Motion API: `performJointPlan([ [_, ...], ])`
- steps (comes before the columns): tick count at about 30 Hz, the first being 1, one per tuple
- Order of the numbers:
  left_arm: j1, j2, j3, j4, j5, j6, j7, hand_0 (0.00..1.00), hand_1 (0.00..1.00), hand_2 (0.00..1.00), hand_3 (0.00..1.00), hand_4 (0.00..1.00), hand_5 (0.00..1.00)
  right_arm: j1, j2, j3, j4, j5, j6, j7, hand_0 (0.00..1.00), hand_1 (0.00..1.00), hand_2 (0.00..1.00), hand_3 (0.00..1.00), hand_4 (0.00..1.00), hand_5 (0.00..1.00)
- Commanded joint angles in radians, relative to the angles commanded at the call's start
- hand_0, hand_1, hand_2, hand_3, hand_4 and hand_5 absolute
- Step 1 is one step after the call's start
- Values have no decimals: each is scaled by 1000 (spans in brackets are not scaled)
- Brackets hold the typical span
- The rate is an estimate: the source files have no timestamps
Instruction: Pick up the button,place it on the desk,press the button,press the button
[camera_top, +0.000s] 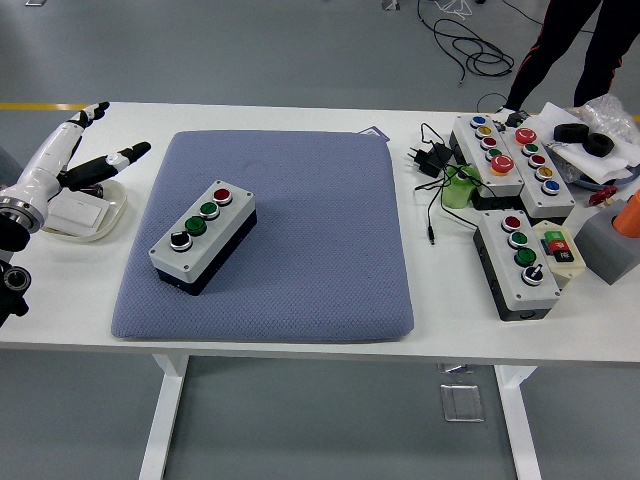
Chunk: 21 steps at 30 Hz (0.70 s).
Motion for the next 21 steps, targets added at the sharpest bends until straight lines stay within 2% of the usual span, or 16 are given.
performJointPlan([
  [4, -7, -9, 21, -19, 95, -46, 28, 998, 998, 998, 998, 998, 833, -1, 1, 1, 0, 0, 0, -1, 630, 554, 628, 569, 305, 258],
  [6, -13, -15, 46, -30, 82, -77, 42, 998, 998, 998, 998, 998, 833, 1, 1, -4, 0, 1, 1, 0, 630, 554, 628, 569, 305, 258],
  [16, -19, -43, 100, -85, 86, -87, 116, 998, 998, 998, 998, 998, 832, 5, -1, -3, 0, 6, -4, 2, 630, 554, 628, 570, 307, 256],
  [19, -22, -53, 113, -84, 106, -92, 140, 998, 998, 998, 998, 998, 832, 5, -1, -2, 0, 5, -4, 2, 630, 554, 628, 570, 307, 256],
  [21, -29, -67, 123, -63, 115, -101, 156, 998, 998, 998, 998, 998, 830, 6, -2, -1, 0, 1, -3, 1, 630, 553, 628, 570, 307, 255],
])
